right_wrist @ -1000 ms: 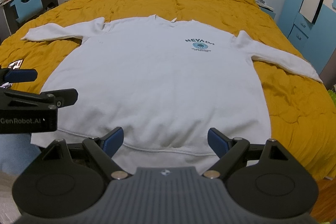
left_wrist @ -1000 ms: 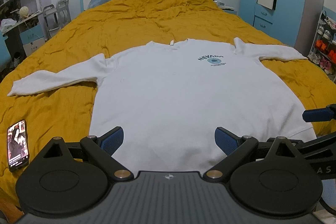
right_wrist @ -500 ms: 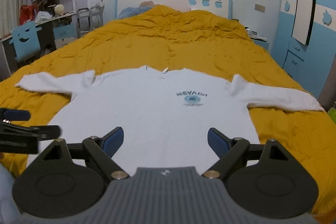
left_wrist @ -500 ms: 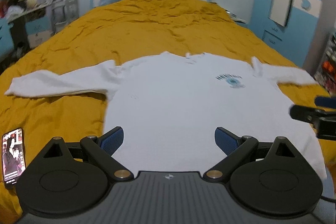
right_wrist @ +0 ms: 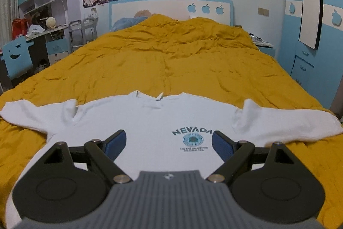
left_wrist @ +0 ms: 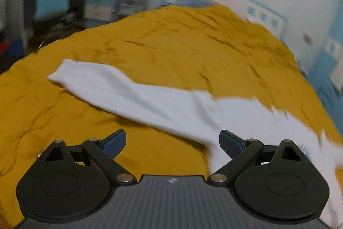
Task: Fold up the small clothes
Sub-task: 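Grasp the sweatshirt sleeve cuff with the left tool, then fold the held sleeve across the chest with the left tool, release, then grasp the other sleeve with the right tool, then lift and fold the held sleeve across the chest with the right tool, release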
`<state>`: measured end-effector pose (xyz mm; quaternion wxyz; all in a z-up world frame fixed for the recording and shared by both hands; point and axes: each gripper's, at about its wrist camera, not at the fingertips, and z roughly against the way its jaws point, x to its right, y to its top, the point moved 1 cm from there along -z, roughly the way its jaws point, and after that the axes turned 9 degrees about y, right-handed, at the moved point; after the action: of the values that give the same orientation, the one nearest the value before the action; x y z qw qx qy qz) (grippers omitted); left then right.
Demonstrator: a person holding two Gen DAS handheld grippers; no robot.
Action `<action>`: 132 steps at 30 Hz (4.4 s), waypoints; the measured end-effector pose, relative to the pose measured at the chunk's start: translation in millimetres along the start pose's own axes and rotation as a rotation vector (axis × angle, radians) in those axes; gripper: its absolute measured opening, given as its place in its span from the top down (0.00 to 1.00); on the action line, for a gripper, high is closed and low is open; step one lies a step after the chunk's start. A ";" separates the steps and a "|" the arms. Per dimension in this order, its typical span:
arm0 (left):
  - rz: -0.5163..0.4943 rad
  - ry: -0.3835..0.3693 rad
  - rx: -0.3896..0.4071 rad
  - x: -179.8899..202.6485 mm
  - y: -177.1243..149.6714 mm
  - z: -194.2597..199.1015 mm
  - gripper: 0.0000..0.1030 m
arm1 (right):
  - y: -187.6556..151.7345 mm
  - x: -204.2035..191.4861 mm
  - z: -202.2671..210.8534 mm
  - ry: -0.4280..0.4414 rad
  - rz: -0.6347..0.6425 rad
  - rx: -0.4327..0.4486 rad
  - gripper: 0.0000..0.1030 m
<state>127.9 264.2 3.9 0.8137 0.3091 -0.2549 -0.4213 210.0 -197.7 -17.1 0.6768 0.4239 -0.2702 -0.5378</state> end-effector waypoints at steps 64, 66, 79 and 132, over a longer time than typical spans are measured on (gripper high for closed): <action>-0.426 -0.443 -0.347 214.6 -71.0 -78.8 0.45 | -51.6 4.4 -79.2 0.102 -0.115 -0.228 0.55; -0.407 -0.476 -0.325 201.7 -73.6 -65.8 0.41 | -49.1 -1.2 -81.0 0.132 -0.131 -0.228 0.54; -0.231 -0.237 -0.159 106.2 -23.4 -70.6 0.40 | -34.0 -24.9 -134.6 0.293 -0.428 -0.319 0.57; -0.194 -0.112 -0.278 114.8 -35.2 -166.4 0.66 | 44.1 183.1 -149.1 0.038 -0.553 -0.091 1.00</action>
<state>280.7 199.4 -116.6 0.7886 0.1928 -0.2080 -0.5456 405.0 -327.9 -69.2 0.5278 0.4606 -0.1069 -0.7056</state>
